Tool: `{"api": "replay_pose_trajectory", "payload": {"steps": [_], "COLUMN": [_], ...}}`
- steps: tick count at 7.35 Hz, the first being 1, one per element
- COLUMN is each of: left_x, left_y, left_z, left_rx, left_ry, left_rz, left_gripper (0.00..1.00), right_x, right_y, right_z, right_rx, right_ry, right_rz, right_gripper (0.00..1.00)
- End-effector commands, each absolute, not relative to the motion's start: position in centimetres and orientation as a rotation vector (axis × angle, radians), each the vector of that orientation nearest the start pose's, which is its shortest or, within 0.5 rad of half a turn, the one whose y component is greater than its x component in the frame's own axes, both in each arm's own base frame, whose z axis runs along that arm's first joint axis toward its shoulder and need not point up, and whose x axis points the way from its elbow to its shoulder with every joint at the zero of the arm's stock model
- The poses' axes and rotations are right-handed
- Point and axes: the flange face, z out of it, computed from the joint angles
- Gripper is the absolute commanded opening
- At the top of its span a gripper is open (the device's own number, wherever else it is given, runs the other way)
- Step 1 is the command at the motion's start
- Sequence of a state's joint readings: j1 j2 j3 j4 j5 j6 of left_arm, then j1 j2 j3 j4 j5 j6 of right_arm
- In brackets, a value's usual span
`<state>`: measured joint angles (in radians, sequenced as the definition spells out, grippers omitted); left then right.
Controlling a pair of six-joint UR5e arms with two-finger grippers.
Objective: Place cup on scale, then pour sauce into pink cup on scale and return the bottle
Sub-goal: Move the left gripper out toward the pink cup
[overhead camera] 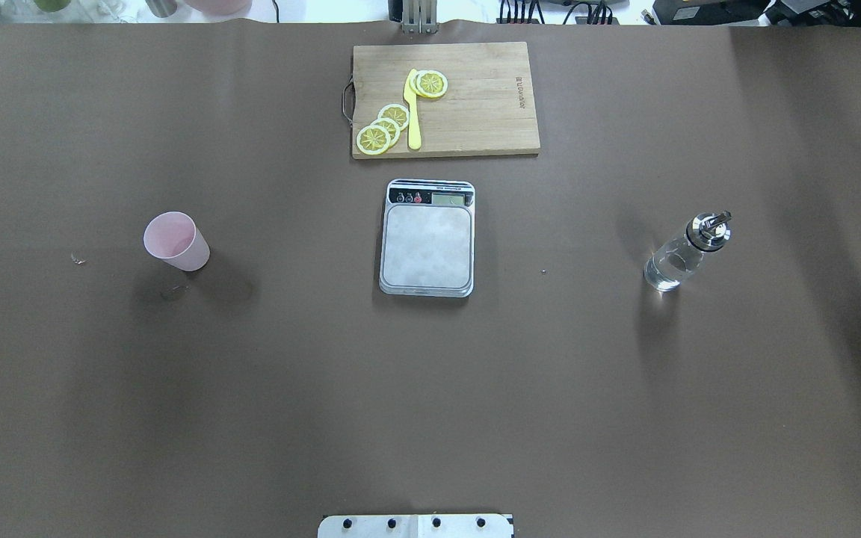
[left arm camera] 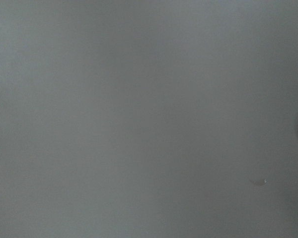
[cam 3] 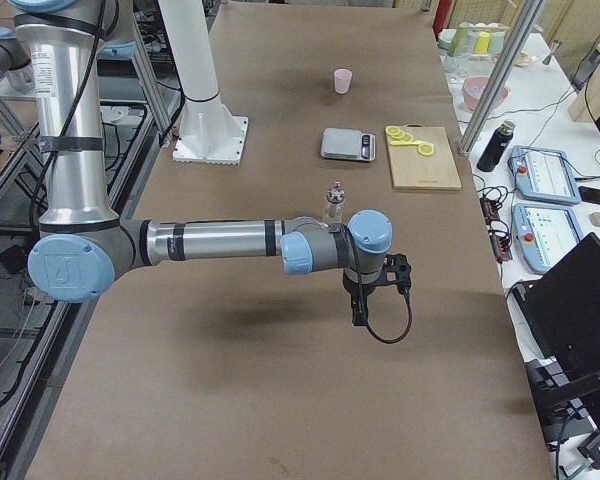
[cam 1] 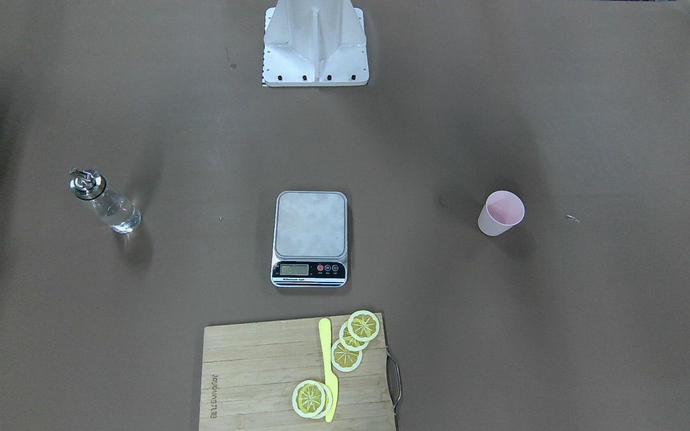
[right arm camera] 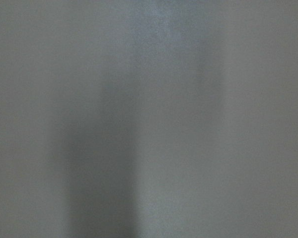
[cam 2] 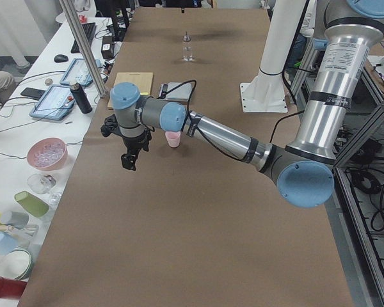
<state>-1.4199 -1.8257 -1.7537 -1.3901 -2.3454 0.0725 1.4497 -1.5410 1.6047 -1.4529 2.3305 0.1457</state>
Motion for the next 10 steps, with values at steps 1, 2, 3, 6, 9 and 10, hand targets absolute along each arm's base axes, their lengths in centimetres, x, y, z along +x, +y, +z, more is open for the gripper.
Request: {"api": "replay_pose_trajectory", "payload": {"steps": [1, 2, 3, 6, 9, 10], "left_x": [9.9, 11.9, 14.3, 19.9, 22.5, 22.9], "left_y": [-57.3, -57.7, -57.5, -57.1, -57.2, -57.9], "left_z": [39.7, 37.7, 36.6, 33.6, 35.3, 36.9], "left_rx": [0.186, 0.179, 0.144, 0.07, 0.045, 0.067], "left_ry": [0.823, 0.833, 0.847, 0.872, 0.871, 0.861], "left_rz": [0.286, 0.267, 0.231, 0.148, 0.169, 0.172], "left_gripper": [1.0, 1.0, 1.0, 0.99, 0.99, 0.99], "right_x": [0.1, 0.2, 0.3, -0.3, -1.4, -1.8], "right_y": [-52.0, -51.2, -50.8, -51.7, -52.2, -52.1], "right_z": [61.5, 62.5, 62.9, 60.6, 58.2, 56.4], "right_rx": [0.076, 0.065, 0.056, 0.124, 0.27, 0.297], "right_ry": [-0.783, -0.781, -0.78, -0.789, -0.812, -0.827], "right_rz": [-0.051, -0.054, -0.049, -0.093, -0.16, -0.179], "right_gripper": [1.0, 1.0, 1.0, 1.0, 1.0, 1.0]}}
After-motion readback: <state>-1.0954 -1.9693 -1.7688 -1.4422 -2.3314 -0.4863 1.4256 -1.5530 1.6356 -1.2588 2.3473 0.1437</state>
